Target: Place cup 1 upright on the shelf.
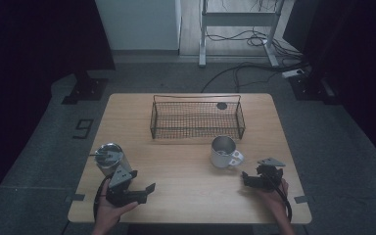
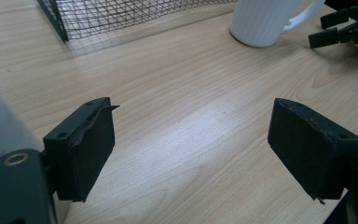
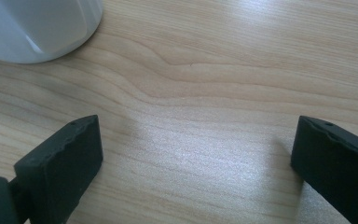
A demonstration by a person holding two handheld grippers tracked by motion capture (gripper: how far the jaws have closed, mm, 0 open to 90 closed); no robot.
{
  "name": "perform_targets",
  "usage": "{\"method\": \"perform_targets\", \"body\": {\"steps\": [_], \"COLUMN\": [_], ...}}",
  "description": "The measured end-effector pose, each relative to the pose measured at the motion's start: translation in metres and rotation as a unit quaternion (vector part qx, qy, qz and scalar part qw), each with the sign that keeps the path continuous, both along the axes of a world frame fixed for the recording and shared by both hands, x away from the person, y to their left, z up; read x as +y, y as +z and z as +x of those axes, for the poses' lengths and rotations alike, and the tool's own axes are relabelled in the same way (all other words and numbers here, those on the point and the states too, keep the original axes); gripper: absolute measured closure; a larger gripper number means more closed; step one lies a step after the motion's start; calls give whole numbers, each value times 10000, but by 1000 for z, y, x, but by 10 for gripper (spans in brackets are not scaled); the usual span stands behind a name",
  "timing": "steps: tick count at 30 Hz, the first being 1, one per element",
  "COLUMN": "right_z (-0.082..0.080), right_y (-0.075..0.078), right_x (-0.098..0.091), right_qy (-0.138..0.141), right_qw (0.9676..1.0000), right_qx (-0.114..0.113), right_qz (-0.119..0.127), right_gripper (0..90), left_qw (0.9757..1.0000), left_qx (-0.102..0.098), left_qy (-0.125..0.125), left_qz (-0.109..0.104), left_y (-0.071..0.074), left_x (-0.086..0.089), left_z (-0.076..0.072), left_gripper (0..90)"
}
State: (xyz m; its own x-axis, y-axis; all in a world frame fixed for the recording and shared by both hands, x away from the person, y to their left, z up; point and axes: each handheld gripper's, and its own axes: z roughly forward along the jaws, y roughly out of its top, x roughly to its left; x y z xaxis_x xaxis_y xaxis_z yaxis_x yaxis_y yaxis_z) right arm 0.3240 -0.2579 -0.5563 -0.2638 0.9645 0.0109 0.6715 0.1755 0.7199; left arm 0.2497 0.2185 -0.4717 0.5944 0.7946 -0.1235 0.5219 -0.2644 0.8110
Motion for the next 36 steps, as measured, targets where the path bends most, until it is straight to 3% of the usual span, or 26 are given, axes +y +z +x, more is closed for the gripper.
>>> {"method": "perform_targets", "body": {"steps": [15, 36], "right_z": [0, 0], "right_y": [0, 0], "right_x": [0, 0], "right_qy": [-59, -77], "right_qw": [10000, 10000], "right_qx": [-8, -13], "right_qz": [13, 15], "right_gripper": [28, 32], "left_qw": [9993, 9969], "left_qx": [-16, -40], "left_qy": [287, 755], "left_qz": [-218, -222], "left_y": [3, 8], "left_x": [35, 74], "left_z": [-23, -32], "left_gripper": [145, 104]}}
